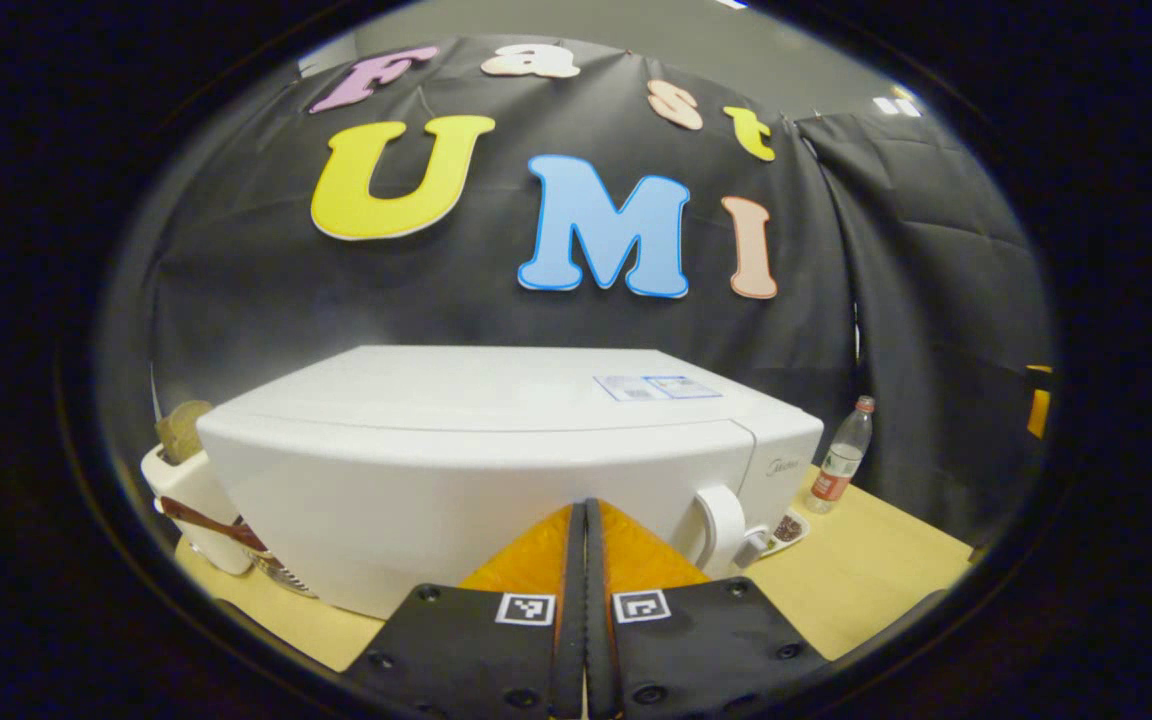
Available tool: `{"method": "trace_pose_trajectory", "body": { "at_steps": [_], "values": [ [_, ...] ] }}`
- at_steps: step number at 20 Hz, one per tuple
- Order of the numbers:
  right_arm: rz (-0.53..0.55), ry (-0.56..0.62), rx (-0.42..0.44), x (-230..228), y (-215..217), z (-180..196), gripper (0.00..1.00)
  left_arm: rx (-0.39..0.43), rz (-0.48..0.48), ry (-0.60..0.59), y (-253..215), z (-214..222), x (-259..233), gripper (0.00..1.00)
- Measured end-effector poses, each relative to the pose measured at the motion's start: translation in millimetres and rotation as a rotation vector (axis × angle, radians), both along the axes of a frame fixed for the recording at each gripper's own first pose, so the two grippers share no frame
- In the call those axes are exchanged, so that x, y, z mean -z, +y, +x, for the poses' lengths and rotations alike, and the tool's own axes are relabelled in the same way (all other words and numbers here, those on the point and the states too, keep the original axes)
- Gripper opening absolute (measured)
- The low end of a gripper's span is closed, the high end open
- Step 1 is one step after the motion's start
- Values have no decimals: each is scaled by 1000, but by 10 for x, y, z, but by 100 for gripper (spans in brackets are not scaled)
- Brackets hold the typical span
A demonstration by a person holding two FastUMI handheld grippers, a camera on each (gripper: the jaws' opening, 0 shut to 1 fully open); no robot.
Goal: Open the microwave oven with the left hand, put the food in, and close the microwave oven.
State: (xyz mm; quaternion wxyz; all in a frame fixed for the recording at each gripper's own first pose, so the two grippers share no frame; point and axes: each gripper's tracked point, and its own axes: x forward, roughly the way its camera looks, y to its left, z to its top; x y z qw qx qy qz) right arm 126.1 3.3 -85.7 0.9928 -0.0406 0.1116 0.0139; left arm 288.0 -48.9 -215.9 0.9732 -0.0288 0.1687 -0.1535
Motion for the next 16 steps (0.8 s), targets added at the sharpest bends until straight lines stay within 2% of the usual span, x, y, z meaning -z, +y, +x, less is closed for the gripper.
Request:
{"method": "trace_pose_trajectory", "body": {
  "at_steps": [1, 2, 8, 9, 11, 12, 16],
  "values": [
    [7, -1, -6, -12, -1, -42, 97, -9, 18, 1, 10, -27, -22, 12],
    [8, -2, -12, -1, 3, -86, 97, -9, 15, -5, -24, -63, -78, 8],
    [49, -24, -47, -146, -75, -297, 97, -62, -14, -70, -18, -529, -638, 7],
    [58, -32, -56, -181, -96, -342, 97, -79, -9, -84, -3, -628, -744, 11],
    [71, -48, -79, -234, -115, -434, 97, -106, 5, -106, 4, -844, -898, 11],
    [77, -53, -94, -239, -114, -487, 97, -121, 17, -117, 10, -950, -986, 7],
    [96, -54, -140, -248, -146, -715, 97, -186, 71, -136, 74, -1392, -1239, 7]
  ]
}}
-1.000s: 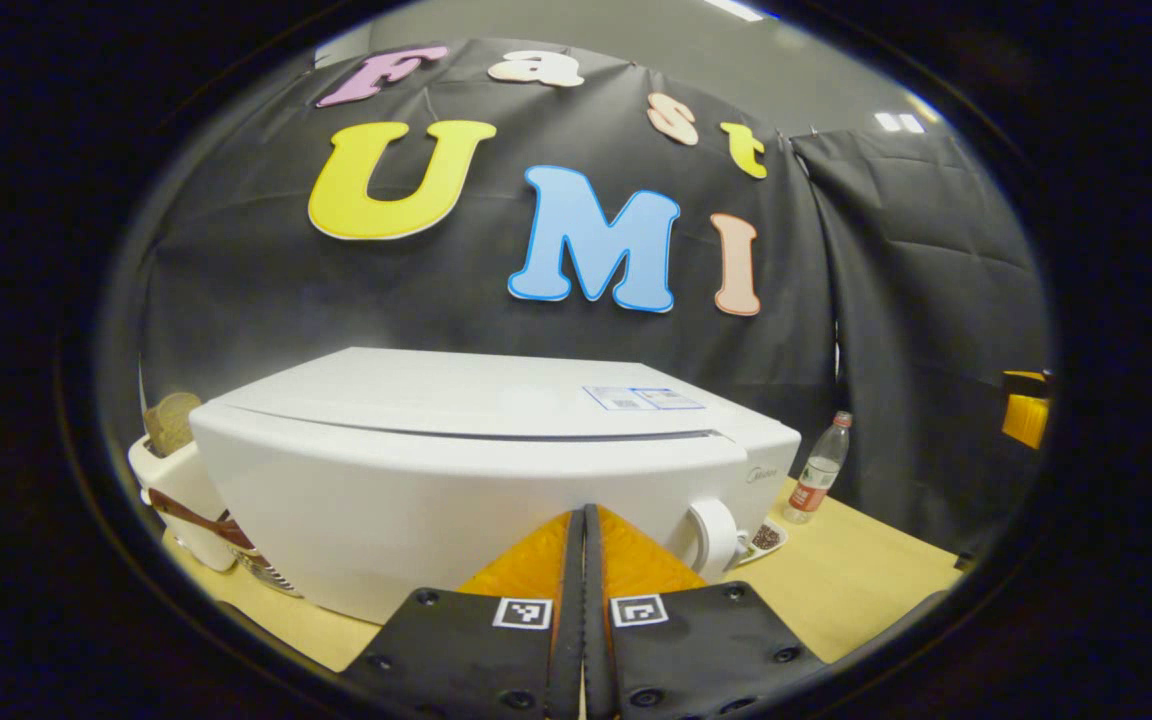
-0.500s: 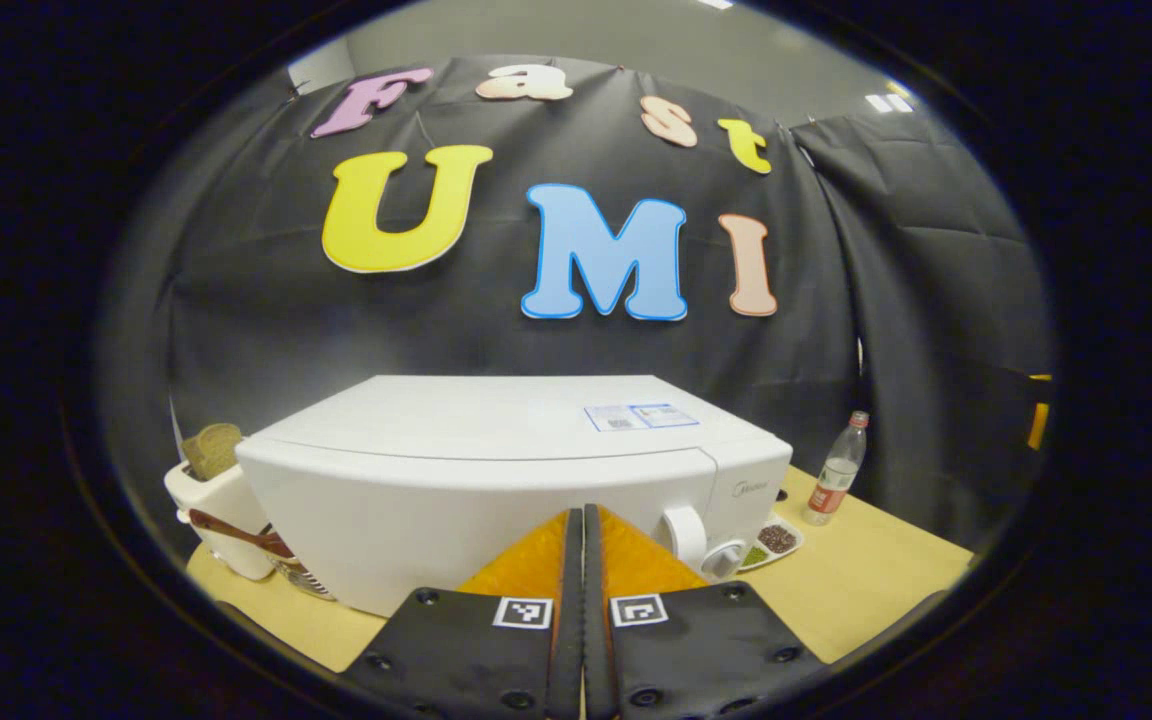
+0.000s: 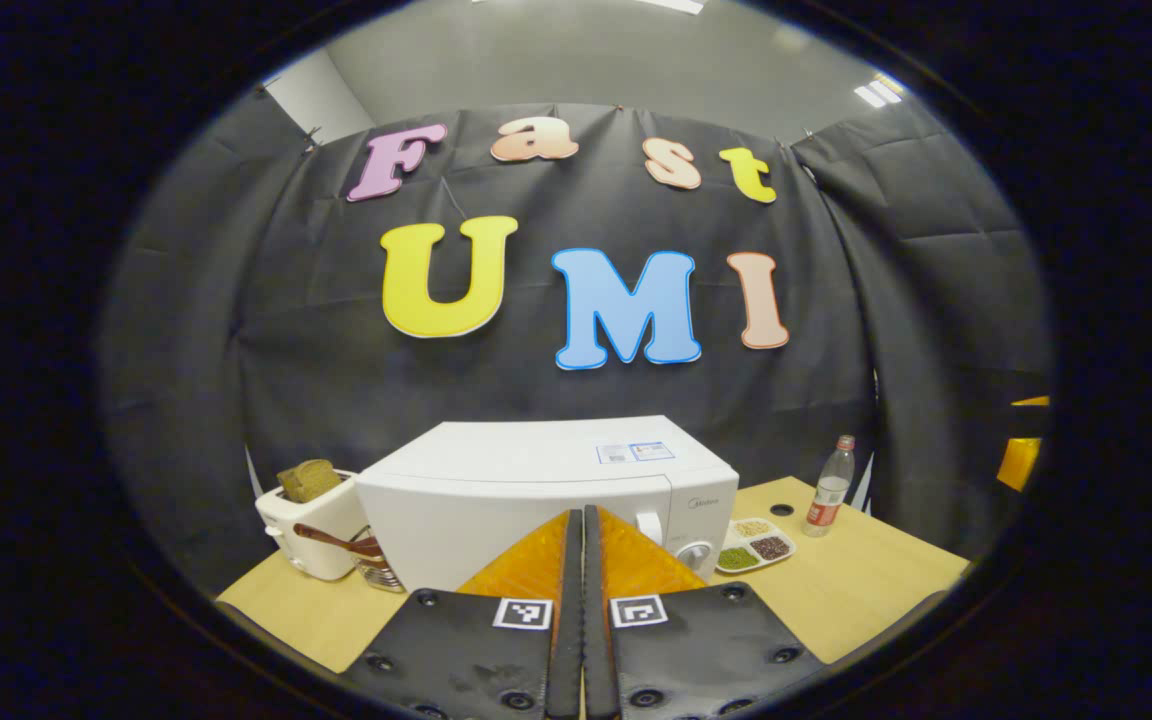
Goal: Open the microwave oven with the left hand, put the food in, and close the microwave oven.
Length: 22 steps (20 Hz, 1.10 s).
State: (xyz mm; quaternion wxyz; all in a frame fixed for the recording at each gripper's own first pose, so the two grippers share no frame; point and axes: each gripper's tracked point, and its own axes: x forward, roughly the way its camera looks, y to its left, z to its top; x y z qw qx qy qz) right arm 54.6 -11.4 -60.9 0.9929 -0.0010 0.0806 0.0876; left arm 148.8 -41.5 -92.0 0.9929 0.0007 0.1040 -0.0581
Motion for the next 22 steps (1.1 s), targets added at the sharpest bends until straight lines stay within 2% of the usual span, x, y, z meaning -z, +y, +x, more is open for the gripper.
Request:
{"method": "trace_pose_trajectory", "body": {
  "at_steps": [5, 11, 19, 21, 22],
  "values": [
    [30, -19, -21, -92, 51, -170, 97, -63, 21, -26, 99, -543, -283, 7],
    [66, -25, -31, -86, 321, -307, 98, -119, 40, -36, 331, -1154, -461, 7],
    [64, -64, -19, -150, 647, -573, 98, -103, 14, -37, 723, -1828, -545, 9],
    [56, -67, -18, -157, 704, -644, 97, -112, 16, -49, 867, -1933, -591, 16],
    [53, -68, -19, -157, 723, -684, 97, -111, 11, -55, 900, -1985, -604, 26]
  ]
}}
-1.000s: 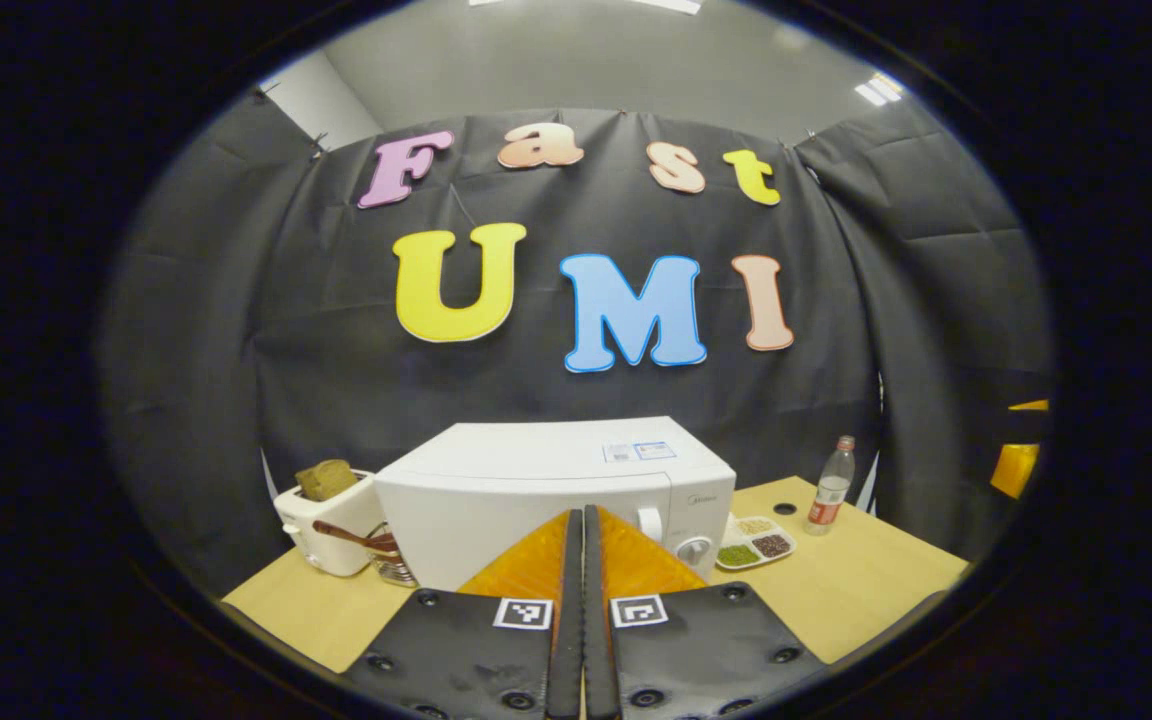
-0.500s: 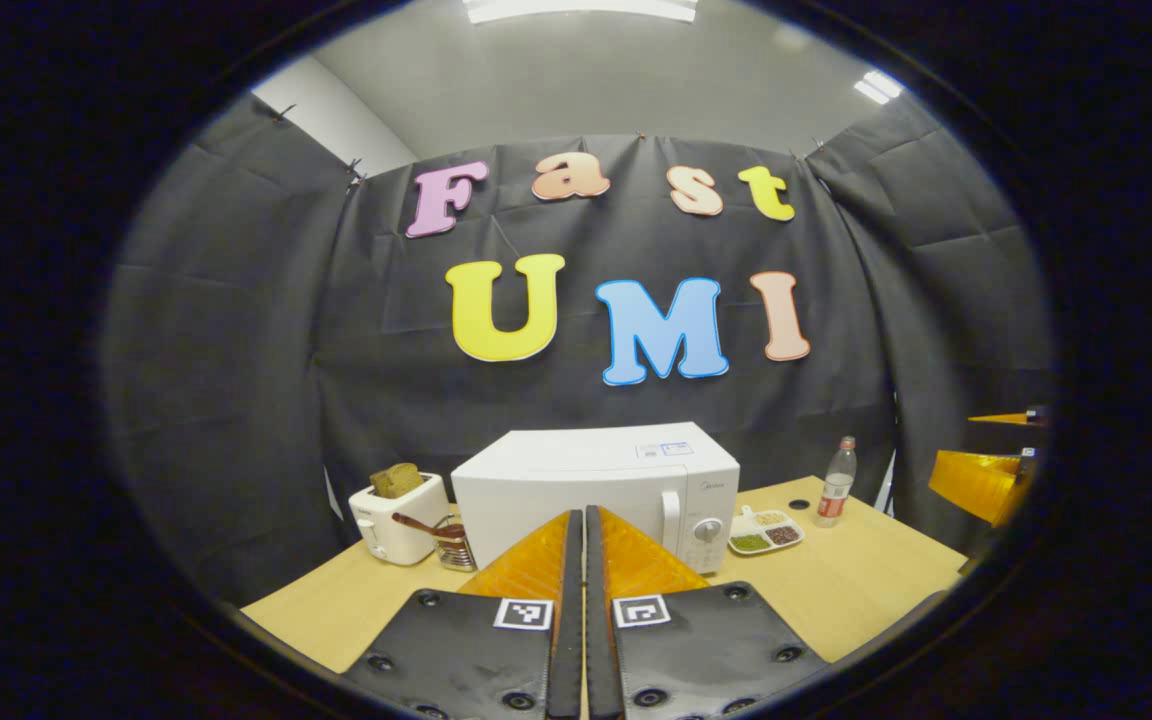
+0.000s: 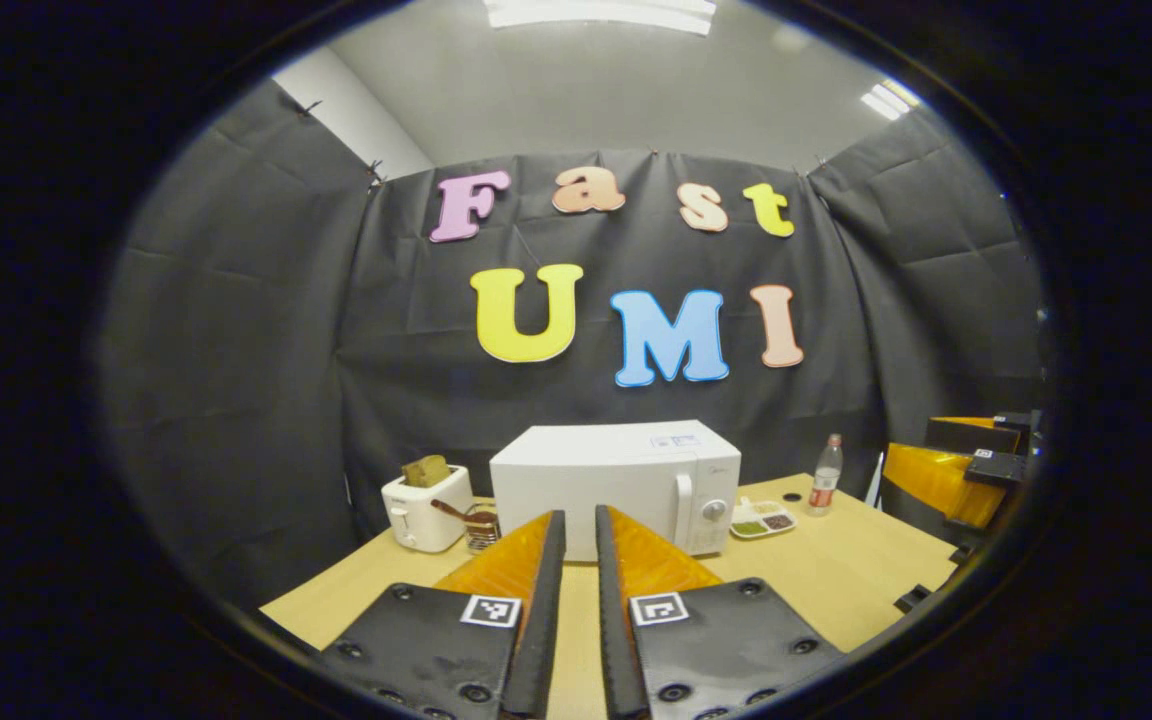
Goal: Open the microwave oven with the left hand, put the food in, and close the microwave oven.
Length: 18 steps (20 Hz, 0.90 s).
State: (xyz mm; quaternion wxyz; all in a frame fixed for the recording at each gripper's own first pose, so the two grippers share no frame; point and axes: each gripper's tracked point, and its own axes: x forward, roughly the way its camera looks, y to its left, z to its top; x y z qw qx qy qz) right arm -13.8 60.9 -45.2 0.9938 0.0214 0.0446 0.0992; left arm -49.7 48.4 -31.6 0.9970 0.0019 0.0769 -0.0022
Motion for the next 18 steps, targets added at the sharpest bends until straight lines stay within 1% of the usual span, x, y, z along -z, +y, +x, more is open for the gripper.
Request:
{"method": "trace_pose_trajectory", "body": {
  "at_steps": [4, 6, 11, 18],
  "values": [
    [-26, -26, 4, -79, 18, -123, 97, -5, -12, -45, 127, -143, -141, 90],
    [-28, -40, 3, -146, 39, -153, 97, -15, -12, -61, 162, -197, -162, 96],
    [-22, -125, 9, -412, 45, -189, 97, -29, -6, -74, 235, -284, -253, 97],
    [-20, -158, -4, -501, 100, -194, 97, -17, 8, -112, 140, -269, -378, 96]
  ]
}}
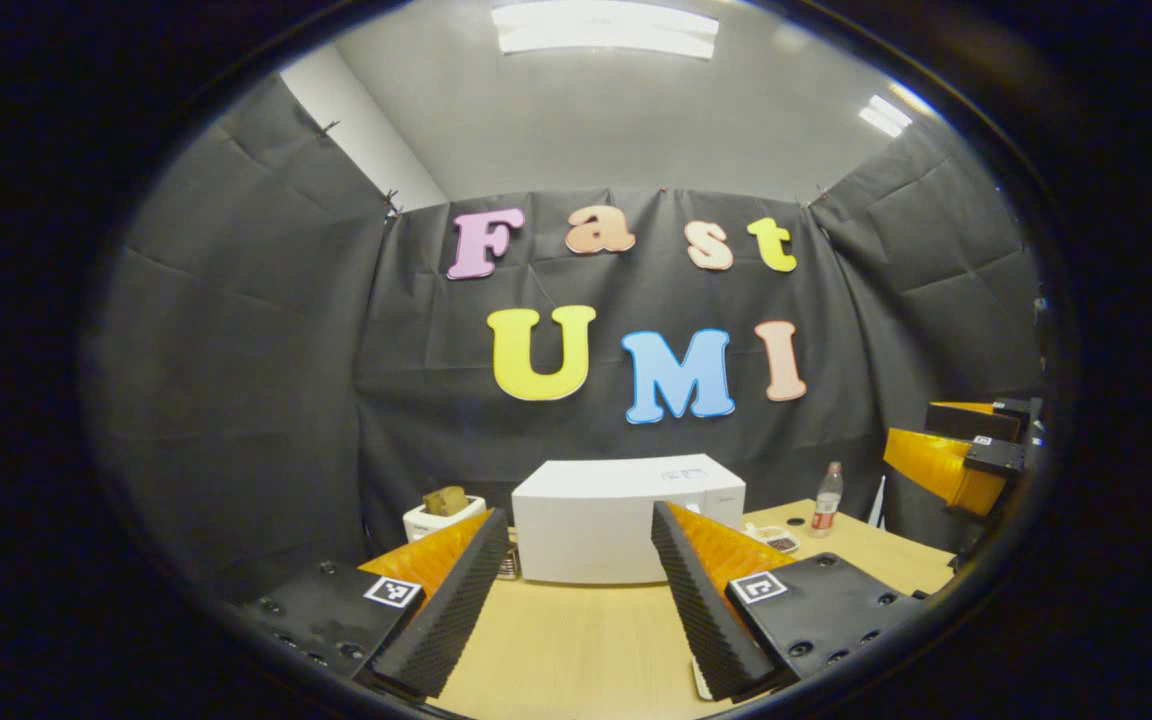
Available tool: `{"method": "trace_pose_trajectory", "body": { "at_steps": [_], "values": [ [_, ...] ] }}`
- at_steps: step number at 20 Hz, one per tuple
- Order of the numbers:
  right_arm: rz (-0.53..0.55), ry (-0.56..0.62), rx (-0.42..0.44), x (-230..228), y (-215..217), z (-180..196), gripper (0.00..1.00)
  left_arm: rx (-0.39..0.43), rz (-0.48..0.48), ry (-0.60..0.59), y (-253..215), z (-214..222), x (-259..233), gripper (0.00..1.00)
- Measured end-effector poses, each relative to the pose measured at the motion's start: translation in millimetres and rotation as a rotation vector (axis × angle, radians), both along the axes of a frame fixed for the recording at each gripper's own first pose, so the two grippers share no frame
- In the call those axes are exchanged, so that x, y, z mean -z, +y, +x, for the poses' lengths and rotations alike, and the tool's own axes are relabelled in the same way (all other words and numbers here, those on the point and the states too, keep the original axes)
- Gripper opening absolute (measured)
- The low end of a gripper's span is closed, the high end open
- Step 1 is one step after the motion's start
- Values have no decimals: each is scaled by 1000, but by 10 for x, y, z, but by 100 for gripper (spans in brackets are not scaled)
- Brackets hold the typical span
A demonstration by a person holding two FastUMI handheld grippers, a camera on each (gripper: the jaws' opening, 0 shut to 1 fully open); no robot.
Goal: Open the microwave oven with the left hand, put the food in, and close the microwave oven.
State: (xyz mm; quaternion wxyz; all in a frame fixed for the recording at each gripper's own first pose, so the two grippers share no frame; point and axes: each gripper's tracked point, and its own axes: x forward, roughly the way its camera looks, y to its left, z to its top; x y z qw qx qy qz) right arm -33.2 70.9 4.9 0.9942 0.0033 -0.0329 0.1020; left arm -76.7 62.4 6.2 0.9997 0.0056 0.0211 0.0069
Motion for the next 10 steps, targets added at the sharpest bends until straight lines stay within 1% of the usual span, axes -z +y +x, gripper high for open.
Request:
{"method": "trace_pose_trajectory", "body": {
  "at_steps": [6, 10],
  "values": [
    [-14, 5, -18, 17, 51, 15, 97, 17, -14, -9, -93, 48, 13, 97],
    [-12, 3, -18, -2, 79, 55, 97, 23, -32, 3, -101, 104, 72, 96]
  ]
}}
